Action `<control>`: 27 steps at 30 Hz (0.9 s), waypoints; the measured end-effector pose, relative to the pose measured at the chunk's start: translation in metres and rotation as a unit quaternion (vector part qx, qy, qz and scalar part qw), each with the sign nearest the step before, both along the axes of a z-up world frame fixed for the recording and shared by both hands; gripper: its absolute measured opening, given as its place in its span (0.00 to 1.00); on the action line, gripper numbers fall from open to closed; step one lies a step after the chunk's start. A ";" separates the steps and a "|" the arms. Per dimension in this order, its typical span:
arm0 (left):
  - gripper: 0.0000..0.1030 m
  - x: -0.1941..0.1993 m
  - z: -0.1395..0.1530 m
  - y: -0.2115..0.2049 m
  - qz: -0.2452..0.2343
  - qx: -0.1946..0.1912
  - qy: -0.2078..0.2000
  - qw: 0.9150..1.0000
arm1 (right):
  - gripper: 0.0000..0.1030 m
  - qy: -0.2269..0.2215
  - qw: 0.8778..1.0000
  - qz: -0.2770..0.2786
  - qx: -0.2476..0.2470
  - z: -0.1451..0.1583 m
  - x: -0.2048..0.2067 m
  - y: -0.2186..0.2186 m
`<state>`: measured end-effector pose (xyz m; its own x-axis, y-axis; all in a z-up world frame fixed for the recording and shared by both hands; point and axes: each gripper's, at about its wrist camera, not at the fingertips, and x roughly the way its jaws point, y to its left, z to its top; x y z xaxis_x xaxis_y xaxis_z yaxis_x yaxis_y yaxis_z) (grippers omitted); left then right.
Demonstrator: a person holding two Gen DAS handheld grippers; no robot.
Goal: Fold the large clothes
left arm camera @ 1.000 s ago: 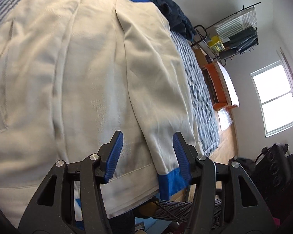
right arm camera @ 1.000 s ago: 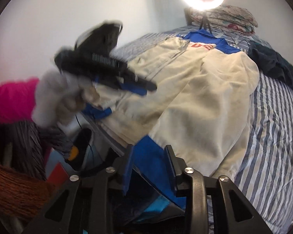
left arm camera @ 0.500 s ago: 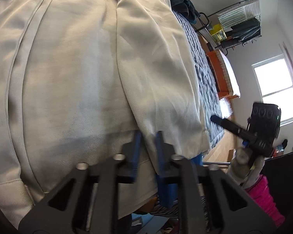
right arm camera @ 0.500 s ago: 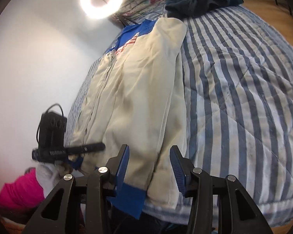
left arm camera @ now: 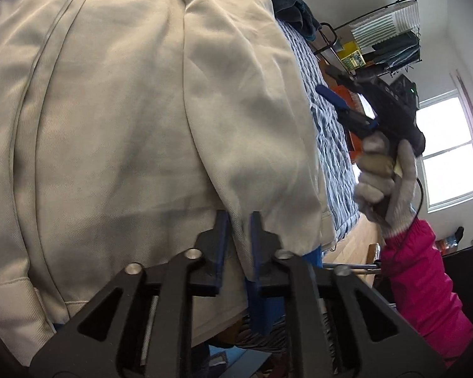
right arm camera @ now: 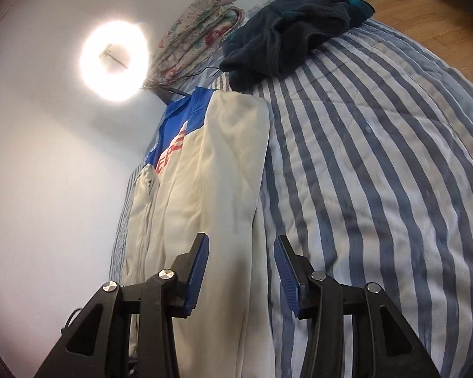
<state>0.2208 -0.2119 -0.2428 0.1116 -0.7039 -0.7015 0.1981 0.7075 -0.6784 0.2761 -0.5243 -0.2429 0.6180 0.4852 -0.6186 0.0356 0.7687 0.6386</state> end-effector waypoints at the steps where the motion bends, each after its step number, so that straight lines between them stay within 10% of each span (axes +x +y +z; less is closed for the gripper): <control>1: 0.22 -0.001 -0.001 0.000 -0.002 -0.002 0.000 1.000 | 0.45 0.003 1.000 -0.001 0.000 -0.002 0.009 0.000; 7: 0.13 -0.001 -0.004 -0.003 -0.020 -0.004 -0.001 1.000 | 0.39 0.012 1.000 -0.004 0.004 -0.018 0.049 0.000; 13: 0.04 0.000 -0.004 -0.006 -0.027 0.001 -0.008 1.000 | 0.00 0.013 0.998 0.003 -0.056 -0.016 0.067 0.016; 19: 0.02 -0.006 -0.006 -0.016 -0.037 0.008 -0.015 0.999 | 0.00 -0.012 0.993 -0.020 -0.119 0.013 0.063 0.010; 23: 0.02 -0.008 -0.004 -0.020 -0.042 0.019 -0.030 0.998 | 0.23 0.005 0.995 0.001 -0.098 0.018 0.052 0.007; 27: 0.02 -0.009 -0.004 -0.016 -0.040 0.012 -0.022 0.999 | 0.25 -0.001 0.995 0.039 -0.092 0.035 0.008 0.007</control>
<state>0.2121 -0.2283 -0.2465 0.0872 -0.6945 -0.7141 0.2844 0.7044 -0.6503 0.2842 -0.5169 -0.2082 0.5841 0.4096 -0.7008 -0.0292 0.8734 0.4861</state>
